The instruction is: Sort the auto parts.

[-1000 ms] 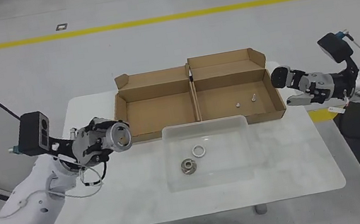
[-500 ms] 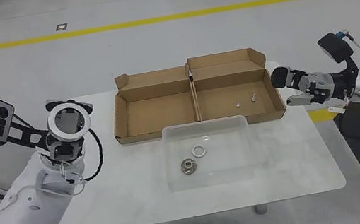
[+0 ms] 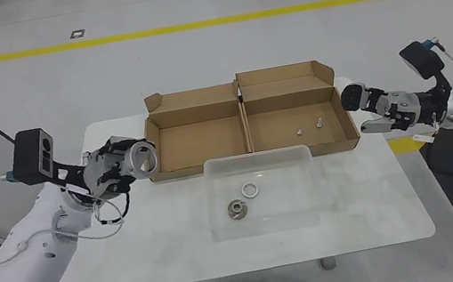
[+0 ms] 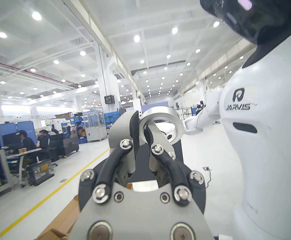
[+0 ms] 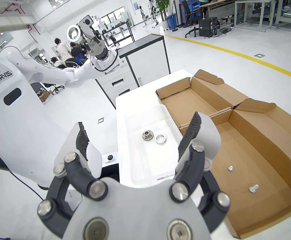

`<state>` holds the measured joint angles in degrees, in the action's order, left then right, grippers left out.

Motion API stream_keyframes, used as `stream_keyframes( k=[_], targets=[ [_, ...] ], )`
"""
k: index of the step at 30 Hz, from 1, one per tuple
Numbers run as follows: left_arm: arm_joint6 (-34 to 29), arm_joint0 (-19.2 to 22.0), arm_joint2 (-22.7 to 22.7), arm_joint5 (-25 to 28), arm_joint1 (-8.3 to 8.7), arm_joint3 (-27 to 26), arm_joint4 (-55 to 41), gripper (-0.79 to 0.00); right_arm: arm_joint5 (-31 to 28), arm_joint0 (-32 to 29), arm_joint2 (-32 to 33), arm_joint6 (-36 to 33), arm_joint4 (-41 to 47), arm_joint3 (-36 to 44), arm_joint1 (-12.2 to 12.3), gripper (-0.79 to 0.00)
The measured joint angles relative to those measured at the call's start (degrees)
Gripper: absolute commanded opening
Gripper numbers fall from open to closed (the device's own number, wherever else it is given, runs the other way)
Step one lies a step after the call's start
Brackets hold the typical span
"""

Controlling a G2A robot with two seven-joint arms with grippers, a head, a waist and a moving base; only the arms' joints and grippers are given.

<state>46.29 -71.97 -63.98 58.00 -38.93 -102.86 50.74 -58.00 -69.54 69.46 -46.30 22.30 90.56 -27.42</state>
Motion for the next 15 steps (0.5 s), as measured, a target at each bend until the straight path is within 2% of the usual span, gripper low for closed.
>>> stream_keyframes(
  k=[8,15],
  targets=[
    [0.0,1.4,1.3,0.0,1.18,-2.4,-3.7,-0.785,0.0,0.0,0.0,0.0,0.0,0.0,0.0,0.000],
    [0.0,1.7,-0.1,0.0,0.07,-7.9,-15.0,-0.785,0.0,0.0,0.0,0.0,0.0,0.0,0.0,0.000]
  ],
)
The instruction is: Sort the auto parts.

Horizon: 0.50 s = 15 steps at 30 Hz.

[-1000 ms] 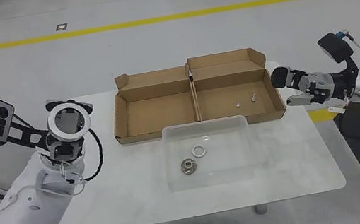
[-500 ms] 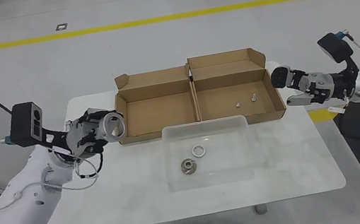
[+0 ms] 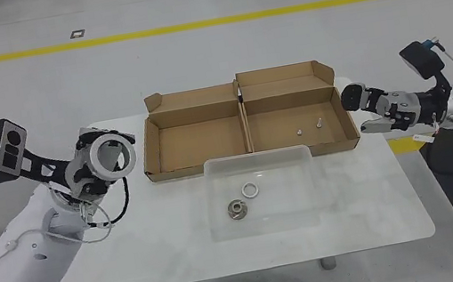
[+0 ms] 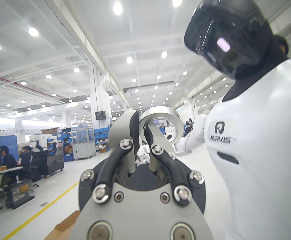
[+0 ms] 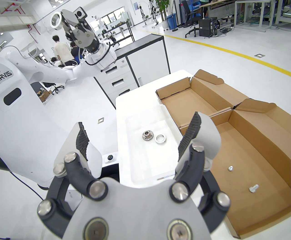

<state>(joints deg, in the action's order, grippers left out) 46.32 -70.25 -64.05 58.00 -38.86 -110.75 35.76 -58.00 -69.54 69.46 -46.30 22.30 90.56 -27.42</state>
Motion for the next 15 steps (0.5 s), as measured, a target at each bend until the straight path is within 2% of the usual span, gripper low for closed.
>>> stream_keyframes(
  k=[8,15],
  targets=[
    [0.0,-1.4,-2.6,0.0,-2.13,-1.8,-3.1,-0.785,0.0,0.0,0.0,0.0,0.0,0.0,0.0,0.000],
    [0.0,-1.8,-2.7,0.0,-2.41,-1.3,-1.2,-0.785,0.0,0.0,0.0,0.0,0.0,0.0,0.0,0.000]
  ],
)
